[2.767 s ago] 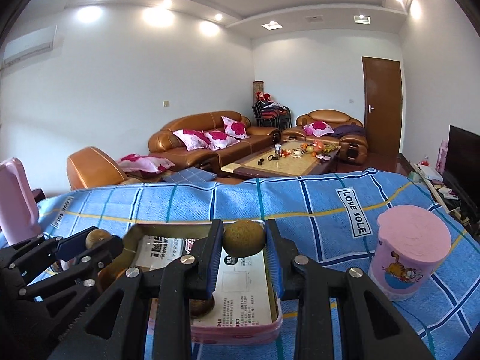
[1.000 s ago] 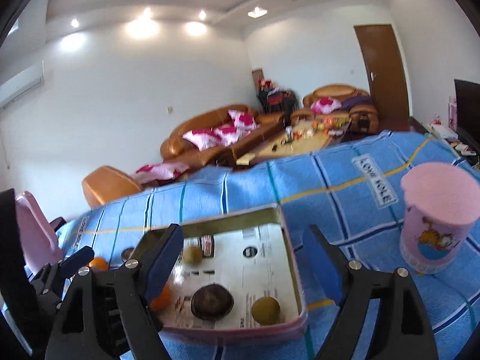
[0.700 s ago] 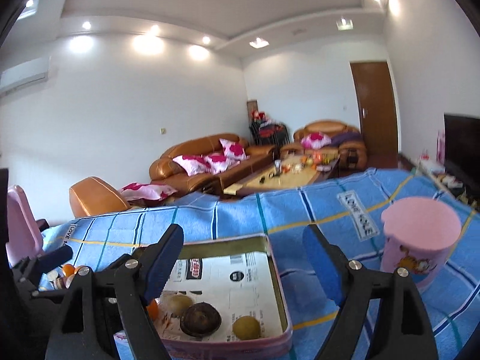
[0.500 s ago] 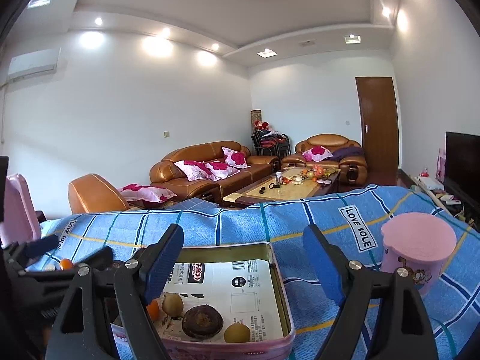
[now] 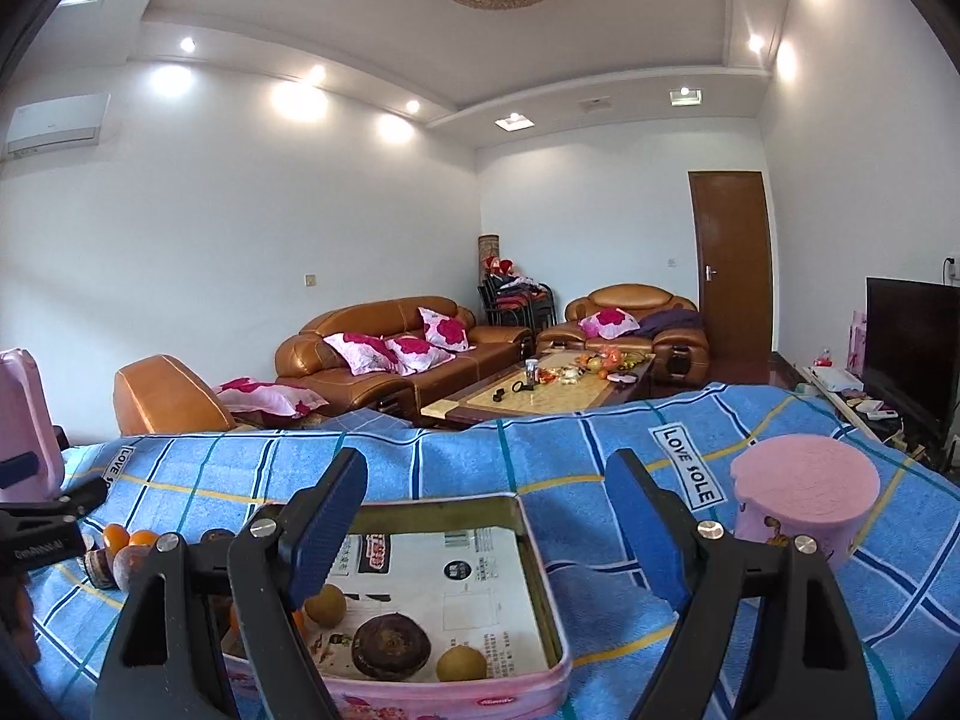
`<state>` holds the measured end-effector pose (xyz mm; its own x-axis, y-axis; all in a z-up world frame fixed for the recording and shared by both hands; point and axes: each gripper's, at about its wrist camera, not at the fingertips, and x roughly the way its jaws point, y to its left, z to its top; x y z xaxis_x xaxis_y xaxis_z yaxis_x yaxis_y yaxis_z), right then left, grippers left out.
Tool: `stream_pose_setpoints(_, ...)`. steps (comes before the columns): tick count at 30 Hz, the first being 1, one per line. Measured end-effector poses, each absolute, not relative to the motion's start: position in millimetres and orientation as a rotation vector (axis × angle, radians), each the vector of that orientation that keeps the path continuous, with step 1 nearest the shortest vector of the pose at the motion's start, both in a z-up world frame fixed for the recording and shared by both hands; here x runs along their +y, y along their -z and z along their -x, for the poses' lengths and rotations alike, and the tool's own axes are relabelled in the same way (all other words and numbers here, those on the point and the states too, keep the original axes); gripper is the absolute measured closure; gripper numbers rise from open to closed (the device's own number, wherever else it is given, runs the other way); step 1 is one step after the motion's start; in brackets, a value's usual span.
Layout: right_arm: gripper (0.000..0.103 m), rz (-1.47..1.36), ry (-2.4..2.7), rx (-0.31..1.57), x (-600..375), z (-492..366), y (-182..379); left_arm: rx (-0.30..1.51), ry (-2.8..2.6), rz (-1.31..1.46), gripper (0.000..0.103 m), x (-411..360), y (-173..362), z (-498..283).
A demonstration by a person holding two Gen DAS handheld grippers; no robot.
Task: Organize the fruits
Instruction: 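Withdraw both open grippers from the tin box back toward the fruits, then close the right gripper around the purple passion fruit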
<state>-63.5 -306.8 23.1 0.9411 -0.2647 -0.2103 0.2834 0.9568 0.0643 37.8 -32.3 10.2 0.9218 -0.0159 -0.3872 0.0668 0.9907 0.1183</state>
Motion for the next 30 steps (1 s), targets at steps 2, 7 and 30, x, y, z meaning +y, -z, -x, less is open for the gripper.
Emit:
stream_pose_setpoints(2,0.02,-0.091,0.276,0.207,-298.1,62.5,-23.0,0.384,0.037,-0.132,0.0,-24.3,-8.5,-37.9)
stream_pose_setpoints(7,0.02,-0.084,0.236,0.245,-268.4,53.2,-20.6,0.397,0.019,-0.123,0.0,-7.9,-0.3,-42.1)
stream_pose_setpoints(30,0.02,-0.116,0.034,0.347,-146.9,17.9,-7.0,0.451,0.004,-0.029,0.0,51.2,4.9,-42.4)
